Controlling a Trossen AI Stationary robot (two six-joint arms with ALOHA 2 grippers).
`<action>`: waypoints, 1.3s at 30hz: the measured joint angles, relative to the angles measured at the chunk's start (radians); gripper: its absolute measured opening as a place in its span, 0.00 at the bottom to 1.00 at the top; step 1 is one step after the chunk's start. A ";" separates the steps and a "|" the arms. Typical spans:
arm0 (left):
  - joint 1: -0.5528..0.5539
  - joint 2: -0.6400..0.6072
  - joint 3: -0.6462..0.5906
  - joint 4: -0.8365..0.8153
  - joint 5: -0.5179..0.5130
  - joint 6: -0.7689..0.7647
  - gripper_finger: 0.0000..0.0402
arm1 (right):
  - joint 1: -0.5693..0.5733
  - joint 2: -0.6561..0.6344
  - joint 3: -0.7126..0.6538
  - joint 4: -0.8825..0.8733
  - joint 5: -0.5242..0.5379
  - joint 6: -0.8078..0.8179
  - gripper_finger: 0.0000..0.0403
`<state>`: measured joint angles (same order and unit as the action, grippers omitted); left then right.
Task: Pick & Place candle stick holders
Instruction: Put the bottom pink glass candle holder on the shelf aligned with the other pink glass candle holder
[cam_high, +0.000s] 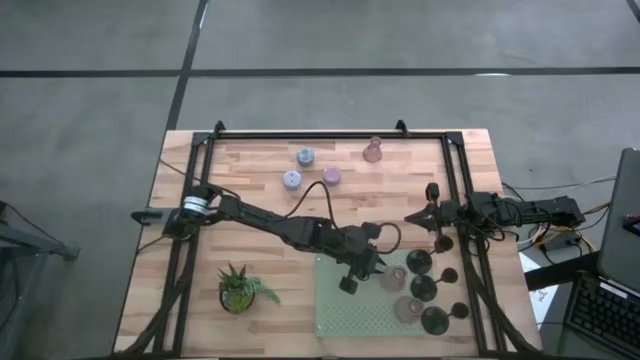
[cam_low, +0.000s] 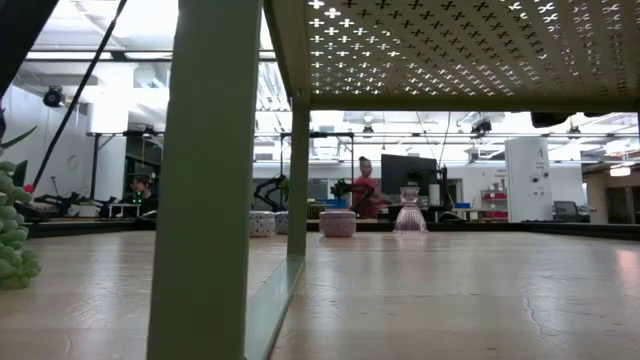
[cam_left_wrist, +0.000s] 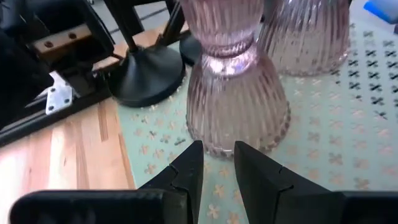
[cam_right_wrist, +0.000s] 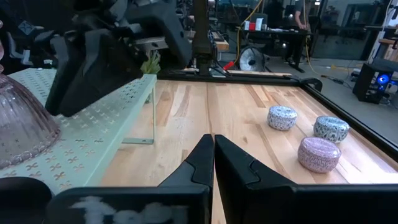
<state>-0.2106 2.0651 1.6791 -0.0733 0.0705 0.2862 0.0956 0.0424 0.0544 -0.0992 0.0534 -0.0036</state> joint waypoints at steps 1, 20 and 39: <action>0.000 0.004 0.000 0.005 0.005 0.000 0.23 | 0.000 0.000 0.000 0.000 -0.001 0.000 0.02; -0.003 0.051 0.001 0.145 0.027 -0.100 0.23 | 0.000 0.001 0.000 0.000 0.000 0.000 0.02; -0.005 0.052 0.001 0.190 0.120 -0.141 0.23 | 0.000 0.001 0.000 0.000 0.000 0.000 0.02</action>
<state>-0.2153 2.1174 1.6802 0.1165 0.1905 0.1457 0.0956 0.0429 0.0540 -0.0990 0.0532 -0.0033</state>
